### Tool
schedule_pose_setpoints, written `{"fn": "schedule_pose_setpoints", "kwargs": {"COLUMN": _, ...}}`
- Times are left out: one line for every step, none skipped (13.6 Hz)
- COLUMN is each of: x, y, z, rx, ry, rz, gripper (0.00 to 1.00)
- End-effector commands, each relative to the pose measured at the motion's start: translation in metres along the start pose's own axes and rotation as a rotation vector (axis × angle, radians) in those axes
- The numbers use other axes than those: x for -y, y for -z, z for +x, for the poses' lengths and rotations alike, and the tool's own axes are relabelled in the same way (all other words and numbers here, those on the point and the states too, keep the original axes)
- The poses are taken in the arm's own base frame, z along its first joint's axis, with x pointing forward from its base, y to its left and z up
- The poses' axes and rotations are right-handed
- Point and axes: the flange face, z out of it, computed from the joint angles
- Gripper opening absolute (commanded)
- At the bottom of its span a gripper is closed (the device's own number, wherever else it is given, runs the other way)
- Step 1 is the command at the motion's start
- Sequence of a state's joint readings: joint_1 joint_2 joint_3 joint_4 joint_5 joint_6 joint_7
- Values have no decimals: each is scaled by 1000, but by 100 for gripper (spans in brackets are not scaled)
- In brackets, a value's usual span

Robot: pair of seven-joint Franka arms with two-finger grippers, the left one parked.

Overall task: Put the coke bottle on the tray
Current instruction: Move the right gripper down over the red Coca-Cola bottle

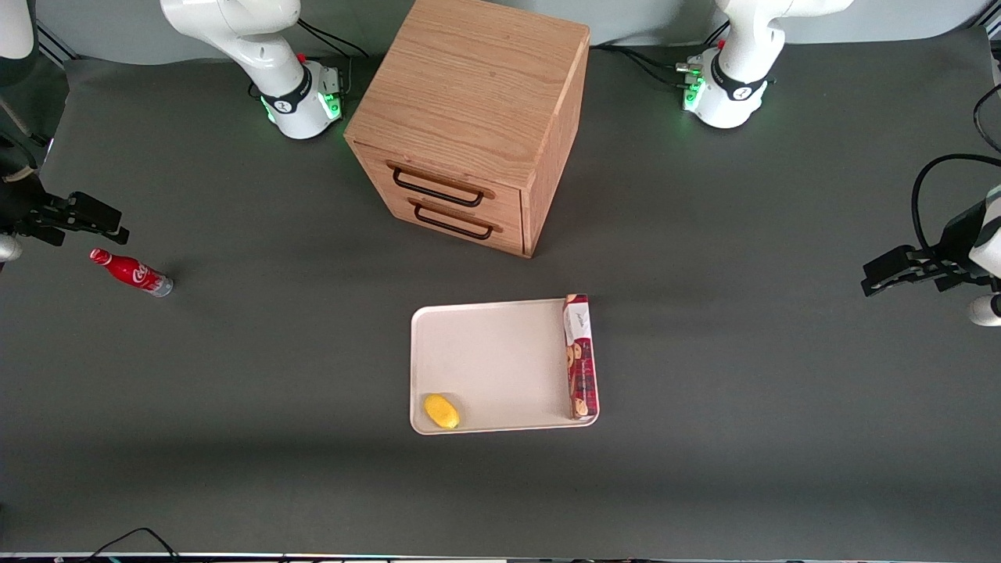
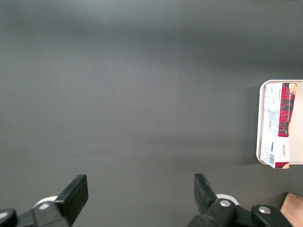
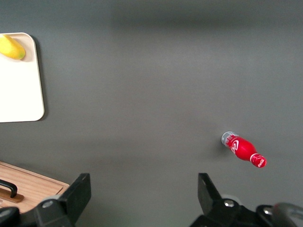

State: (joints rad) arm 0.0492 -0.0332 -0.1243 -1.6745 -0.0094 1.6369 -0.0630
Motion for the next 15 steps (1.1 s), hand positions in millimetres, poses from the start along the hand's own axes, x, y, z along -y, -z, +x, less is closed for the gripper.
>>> {"fn": "schedule_pose_setpoints", "kwargs": {"x": -5, "y": 0, "z": 5, "rx": 7, "ry": 26, "rz": -12, "gripper": 100}}
{"fn": "schedule_pose_setpoints", "kwargs": {"x": -5, "y": 0, "z": 4, "rx": 10, "ry": 25, "rz": -12, "gripper": 100}}
{"fn": "schedule_pose_setpoints", "kwargs": {"x": -5, "y": 0, "z": 2, "rx": 13, "ry": 17, "rz": -11, "gripper": 100}}
{"fn": "schedule_pose_setpoints", "kwargs": {"x": -4, "y": 0, "z": -1, "rx": 28, "ry": 19, "rz": -10, "gripper": 100}}
{"fn": "schedule_pose_setpoints", "kwargs": {"x": -4, "y": -3, "z": -1, "rx": 35, "ry": 19, "rz": -10, "gripper": 100}}
{"fn": "schedule_pose_setpoints", "kwargs": {"x": -5, "y": -7, "z": -2, "rx": 44, "ry": 17, "rz": -11, "gripper": 100}}
{"fn": "schedule_pose_setpoints", "kwargs": {"x": -8, "y": -12, "z": -3, "rx": 52, "ry": 14, "rz": -18, "gripper": 100}}
{"fn": "schedule_pose_setpoints", "kwargs": {"x": -19, "y": -18, "z": -6, "rx": 60, "ry": 6, "rz": -51, "gripper": 100}}
{"fn": "schedule_pose_setpoints", "kwargs": {"x": -28, "y": -20, "z": -11, "rx": 60, "ry": 1, "rz": -72, "gripper": 100}}
{"fn": "schedule_pose_setpoints", "kwargs": {"x": -40, "y": -29, "z": -17, "rx": 61, "ry": -13, "rz": -72, "gripper": 100}}
{"fn": "schedule_pose_setpoints", "kwargs": {"x": -57, "y": -38, "z": -26, "rx": 45, "ry": -11, "rz": -69, "gripper": 100}}
{"fn": "schedule_pose_setpoints", "kwargs": {"x": -73, "y": -46, "z": -37, "rx": 20, "ry": 37, "rz": -67, "gripper": 100}}
{"fn": "schedule_pose_setpoints", "kwargs": {"x": -98, "y": -57, "z": -49, "rx": 7, "ry": 48, "rz": -61, "gripper": 100}}
{"fn": "schedule_pose_setpoints", "kwargs": {"x": -118, "y": -74, "z": -58, "rx": 9, "ry": 49, "rz": -54, "gripper": 100}}
{"fn": "schedule_pose_setpoints", "kwargs": {"x": -131, "y": -87, "z": -66, "rx": 5, "ry": 76, "rz": -51, "gripper": 100}}
